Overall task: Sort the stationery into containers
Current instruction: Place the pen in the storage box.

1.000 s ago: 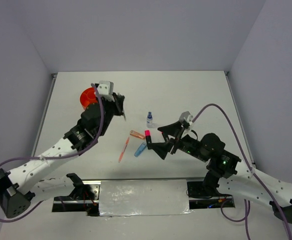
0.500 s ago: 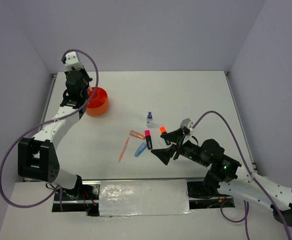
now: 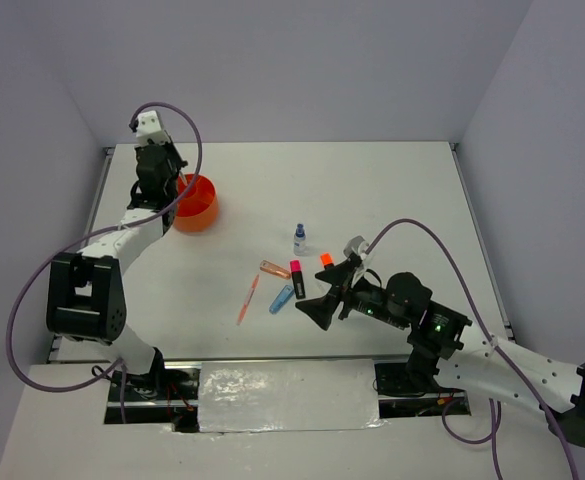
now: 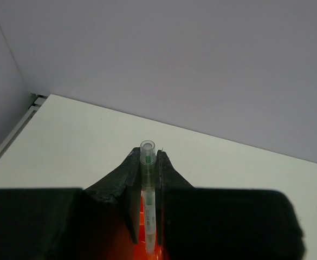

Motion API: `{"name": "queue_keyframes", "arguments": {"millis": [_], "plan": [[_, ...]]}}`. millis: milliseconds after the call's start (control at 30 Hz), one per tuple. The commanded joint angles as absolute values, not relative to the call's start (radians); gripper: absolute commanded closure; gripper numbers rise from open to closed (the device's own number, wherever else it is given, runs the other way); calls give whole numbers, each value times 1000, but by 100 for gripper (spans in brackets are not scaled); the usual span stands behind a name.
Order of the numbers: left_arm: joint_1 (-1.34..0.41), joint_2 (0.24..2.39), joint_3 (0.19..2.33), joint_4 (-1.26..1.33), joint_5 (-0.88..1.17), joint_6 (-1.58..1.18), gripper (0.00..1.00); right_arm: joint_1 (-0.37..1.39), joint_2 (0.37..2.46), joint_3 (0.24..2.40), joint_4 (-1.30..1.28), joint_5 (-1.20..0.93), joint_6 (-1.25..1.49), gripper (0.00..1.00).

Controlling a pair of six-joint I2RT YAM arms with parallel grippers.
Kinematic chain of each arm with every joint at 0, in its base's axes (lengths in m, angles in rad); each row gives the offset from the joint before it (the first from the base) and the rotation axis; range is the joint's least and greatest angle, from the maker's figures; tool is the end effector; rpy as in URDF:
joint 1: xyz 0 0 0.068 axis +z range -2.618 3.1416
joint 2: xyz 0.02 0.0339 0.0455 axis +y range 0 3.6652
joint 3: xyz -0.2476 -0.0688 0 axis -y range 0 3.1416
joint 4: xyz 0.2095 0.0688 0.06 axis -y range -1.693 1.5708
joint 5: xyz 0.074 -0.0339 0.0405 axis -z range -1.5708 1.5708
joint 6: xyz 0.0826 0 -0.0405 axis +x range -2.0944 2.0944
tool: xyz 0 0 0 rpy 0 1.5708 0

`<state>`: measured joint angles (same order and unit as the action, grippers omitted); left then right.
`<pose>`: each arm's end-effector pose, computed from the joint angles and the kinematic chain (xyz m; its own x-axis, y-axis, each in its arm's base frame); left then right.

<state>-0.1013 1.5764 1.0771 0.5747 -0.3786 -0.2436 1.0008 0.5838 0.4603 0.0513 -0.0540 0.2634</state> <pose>0.3855 -0.0085 0.3248 0.1385 -0.2394 -0.9610 -0.2466 0.9315 -0.2675 0.0960 0.1580 0.2724 -0.2640 0.0699 -0.9620 -0.8296 0.4923 0.2634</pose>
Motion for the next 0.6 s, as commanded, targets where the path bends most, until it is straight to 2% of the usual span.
{"name": "queue_keyframes", "arguments": {"millis": [0,167,200,267,367,433,467,500,567], "plan": [[-81,1608,1062,678,-354,-281,100,997,583,502,83,-61,247,0],[-80,1620,1025,700,-368,-293,93,996,587,506,80,-57,245,0],[-80,1618,1020,693,-376,-298,85,999,591,508,80,-57,244,0],[-80,1615,996,703,-377,-305,81,999,592,508,83,-55,244,0],[-80,1615,976,709,-370,-316,68,997,592,503,95,-57,247,0],[-81,1609,974,693,-370,-334,48,999,592,503,92,-55,247,0],[-81,1595,979,687,-364,-340,34,999,591,502,89,-52,245,0],[-83,1586,980,680,-361,-344,29,999,588,500,87,-51,244,0],[-83,1542,988,654,-373,-365,4,999,586,497,87,-37,241,0]]}}
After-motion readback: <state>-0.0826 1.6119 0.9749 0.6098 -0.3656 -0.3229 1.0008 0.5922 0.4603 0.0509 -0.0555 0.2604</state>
